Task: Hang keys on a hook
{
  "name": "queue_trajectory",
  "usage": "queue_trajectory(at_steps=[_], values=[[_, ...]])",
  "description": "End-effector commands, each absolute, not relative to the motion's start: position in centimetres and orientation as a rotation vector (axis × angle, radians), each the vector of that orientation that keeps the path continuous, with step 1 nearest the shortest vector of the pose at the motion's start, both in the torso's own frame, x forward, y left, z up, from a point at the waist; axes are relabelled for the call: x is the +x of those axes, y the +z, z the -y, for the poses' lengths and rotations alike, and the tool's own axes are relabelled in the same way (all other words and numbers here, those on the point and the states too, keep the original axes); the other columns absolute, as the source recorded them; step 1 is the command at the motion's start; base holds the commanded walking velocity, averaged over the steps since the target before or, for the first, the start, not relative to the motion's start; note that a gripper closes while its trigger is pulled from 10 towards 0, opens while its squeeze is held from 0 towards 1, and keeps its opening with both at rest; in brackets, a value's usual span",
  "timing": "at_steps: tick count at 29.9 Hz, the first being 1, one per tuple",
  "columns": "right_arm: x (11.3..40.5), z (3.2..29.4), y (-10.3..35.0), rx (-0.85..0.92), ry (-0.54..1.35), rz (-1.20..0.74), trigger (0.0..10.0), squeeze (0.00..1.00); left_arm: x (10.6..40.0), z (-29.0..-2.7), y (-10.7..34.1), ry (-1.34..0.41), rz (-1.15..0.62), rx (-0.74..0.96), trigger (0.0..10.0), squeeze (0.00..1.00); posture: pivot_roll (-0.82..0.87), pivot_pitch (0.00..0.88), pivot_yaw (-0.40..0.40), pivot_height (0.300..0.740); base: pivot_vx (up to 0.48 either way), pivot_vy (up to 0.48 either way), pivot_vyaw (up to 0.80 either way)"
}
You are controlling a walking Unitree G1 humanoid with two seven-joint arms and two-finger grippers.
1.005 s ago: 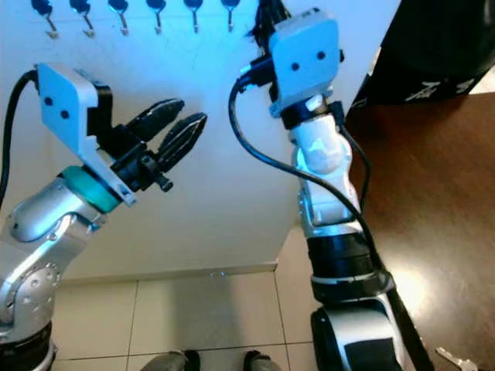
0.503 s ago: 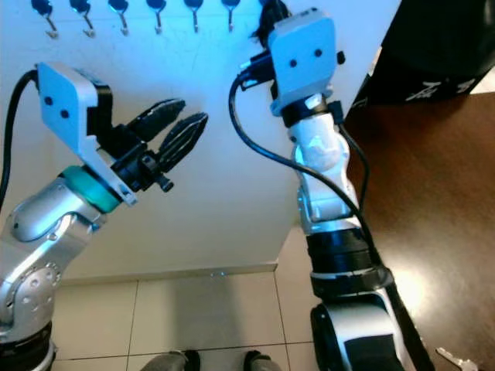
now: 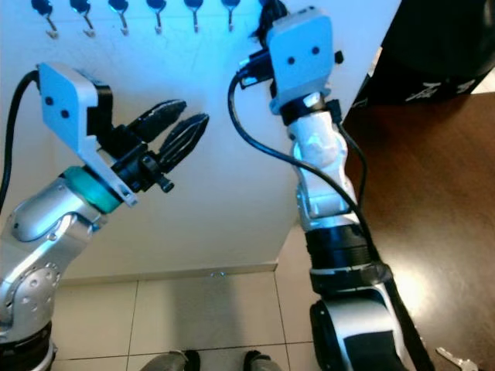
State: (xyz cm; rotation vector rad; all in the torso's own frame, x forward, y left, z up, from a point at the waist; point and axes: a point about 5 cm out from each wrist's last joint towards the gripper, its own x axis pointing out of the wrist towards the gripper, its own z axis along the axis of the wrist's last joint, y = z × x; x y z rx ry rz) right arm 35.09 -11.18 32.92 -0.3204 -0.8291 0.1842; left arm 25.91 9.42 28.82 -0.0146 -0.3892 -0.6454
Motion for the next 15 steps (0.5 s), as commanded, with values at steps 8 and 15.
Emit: queue_trajectory(at_steps=[8,15], values=[[35.7,9.9,33.1,-0.334,0.23,0.833,10.0,0.0,25.6,-9.4,28.9,-0.654,0.39,-0.005,10.0,0.0,0.15,0.093,0.103,0.74,0.0,0.0,0.0],[35.9,9.1,33.1,-0.362,0.278,0.824,10.0,0.0,25.6,-9.4,28.9,-0.654,0.39,-0.006,10.0,0.0,0.16,0.095,0.102,0.74,0.0,0.0,0.0]])
